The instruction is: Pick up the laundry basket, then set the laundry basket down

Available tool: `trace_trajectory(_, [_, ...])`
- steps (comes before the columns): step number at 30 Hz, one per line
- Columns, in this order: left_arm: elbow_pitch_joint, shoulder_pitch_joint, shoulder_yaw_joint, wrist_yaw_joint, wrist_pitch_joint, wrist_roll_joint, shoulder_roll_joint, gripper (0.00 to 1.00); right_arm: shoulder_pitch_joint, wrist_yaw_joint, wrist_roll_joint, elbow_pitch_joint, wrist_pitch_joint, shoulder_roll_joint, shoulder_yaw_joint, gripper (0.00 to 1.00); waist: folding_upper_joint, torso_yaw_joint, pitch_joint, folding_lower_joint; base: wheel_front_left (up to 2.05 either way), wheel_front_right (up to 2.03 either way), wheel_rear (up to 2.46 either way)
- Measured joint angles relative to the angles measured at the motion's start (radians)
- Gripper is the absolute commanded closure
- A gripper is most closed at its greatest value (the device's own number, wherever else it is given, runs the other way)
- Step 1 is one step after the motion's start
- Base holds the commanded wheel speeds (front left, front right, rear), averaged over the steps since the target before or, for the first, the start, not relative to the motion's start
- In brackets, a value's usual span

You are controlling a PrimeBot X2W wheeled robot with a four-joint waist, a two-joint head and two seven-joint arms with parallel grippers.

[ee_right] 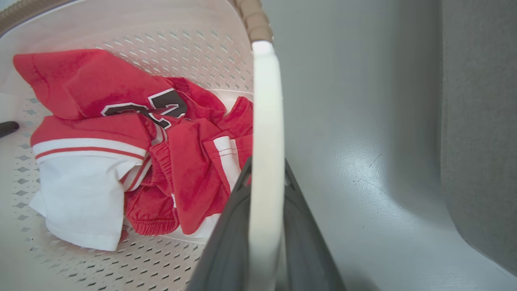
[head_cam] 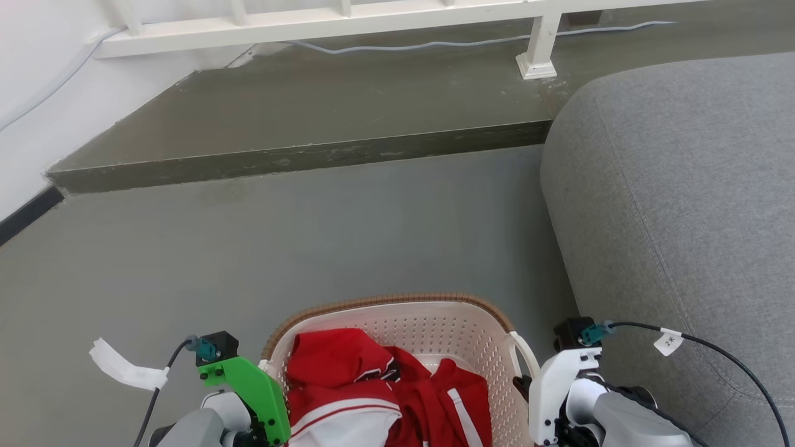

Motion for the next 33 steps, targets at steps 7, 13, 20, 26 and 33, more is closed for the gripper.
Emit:
trace_trajectory(7, [0.000,0.000,-0.003,0.000,0.000,-0.001,0.002,1.00,-0.004,0.000,0.004,0.002,0.000,0.000,0.008,1.00,0.0000,0.001,0.005,0.0000,0.00,0.00,0.00])
trace_trajectory(13, [-0.001,0.000,-0.007,0.000,-0.011,-0.001,0.003,1.00,-0.006,0.000,0.006,0.004,-0.005,0.001,0.010,1.00,0.0000,0.001,0.010,0.0000,0.00,0.00,0.00])
trace_trajectory(20, [-0.014,-0.005,-0.009,0.000,-0.052,-0.001,0.008,1.00,-0.041,0.001,0.009,0.018,-0.028,0.003,0.009,1.00,0.0000,0.003,0.034,0.0000,0.00,0.00,0.00])
trace_trajectory(26, [-0.019,-0.035,-0.010,0.000,-0.089,0.003,0.010,1.00,-0.072,0.001,0.009,0.024,-0.057,0.001,0.006,1.00,0.0000,0.004,0.074,0.0000,0.00,0.00,0.00])
trace_trajectory(33, [-0.042,-0.080,-0.016,0.000,-0.139,0.010,0.011,1.00,-0.126,0.001,0.005,0.025,-0.091,-0.007,0.000,1.00,0.0000,0.006,0.144,0.0000,0.00,0.00,0.00])
